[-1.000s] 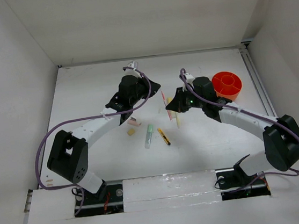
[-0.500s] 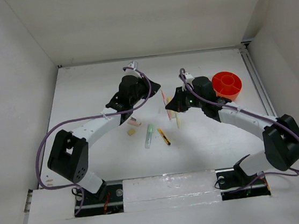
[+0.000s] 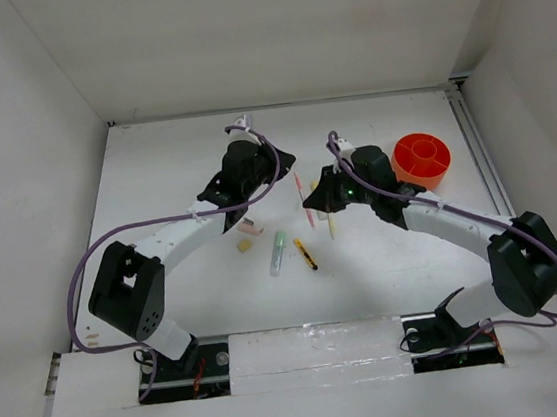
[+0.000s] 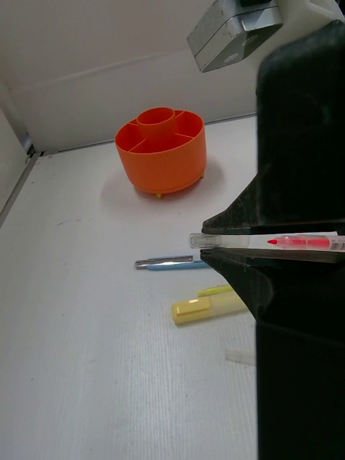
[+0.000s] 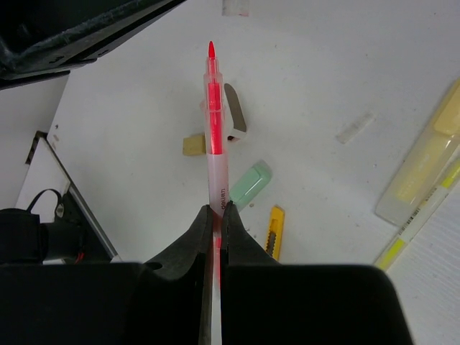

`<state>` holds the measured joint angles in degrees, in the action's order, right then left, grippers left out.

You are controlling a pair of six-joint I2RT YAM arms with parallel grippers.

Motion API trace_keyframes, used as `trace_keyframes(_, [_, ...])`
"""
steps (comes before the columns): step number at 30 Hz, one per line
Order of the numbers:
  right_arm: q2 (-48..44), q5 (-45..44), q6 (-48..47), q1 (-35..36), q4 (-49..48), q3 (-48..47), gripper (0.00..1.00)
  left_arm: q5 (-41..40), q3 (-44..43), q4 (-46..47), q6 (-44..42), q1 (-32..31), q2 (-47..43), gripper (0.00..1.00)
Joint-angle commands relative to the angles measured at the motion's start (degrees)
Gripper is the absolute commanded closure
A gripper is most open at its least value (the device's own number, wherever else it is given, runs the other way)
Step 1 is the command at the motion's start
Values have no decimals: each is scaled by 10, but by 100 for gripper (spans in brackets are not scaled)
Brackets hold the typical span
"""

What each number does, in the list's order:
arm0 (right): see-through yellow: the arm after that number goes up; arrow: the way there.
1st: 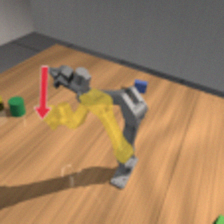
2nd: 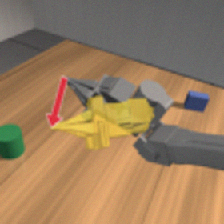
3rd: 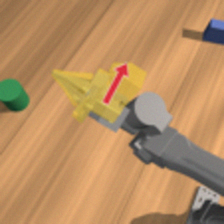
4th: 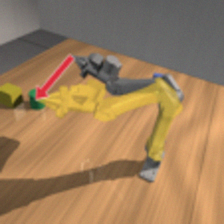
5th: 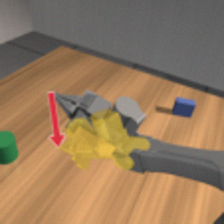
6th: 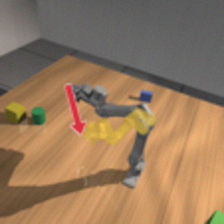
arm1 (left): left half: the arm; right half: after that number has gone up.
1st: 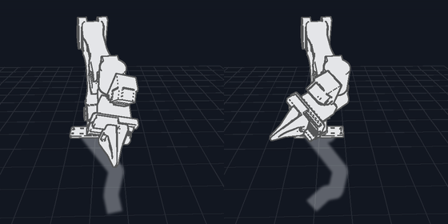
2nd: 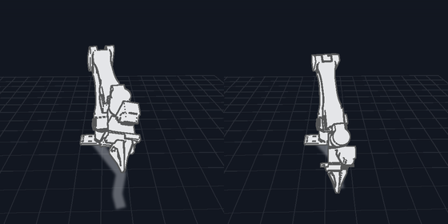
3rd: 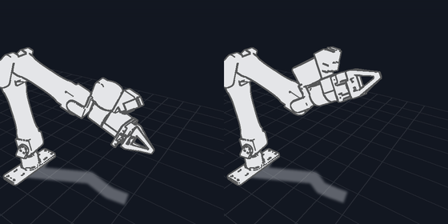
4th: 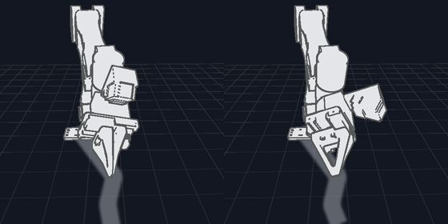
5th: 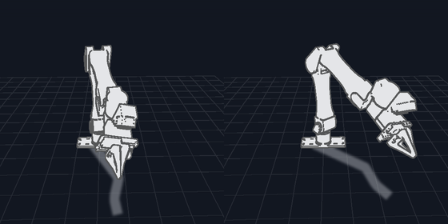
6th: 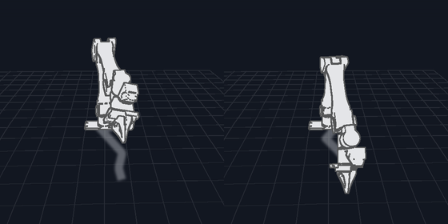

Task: Sort the stationery into containers
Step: Close the pen cap on the pen.

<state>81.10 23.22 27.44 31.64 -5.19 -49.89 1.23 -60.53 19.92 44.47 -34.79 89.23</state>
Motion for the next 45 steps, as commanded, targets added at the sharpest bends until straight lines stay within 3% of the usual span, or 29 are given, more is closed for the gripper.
trace_keyframes(1, [-1, -10, 4, 4, -36, -21, 100, -11, -9, 17, 4, 0, -21, 100])
trace_keyframes(35, [15, -4, -12, -24, -25, -43, 100, 11, -3, 28, -1, 0, -16, 100])
trace_keyframes(45, [20, -10, -12, -13, -25, -37, 100, -35, -8, 10, 22, 0, -16, 100])
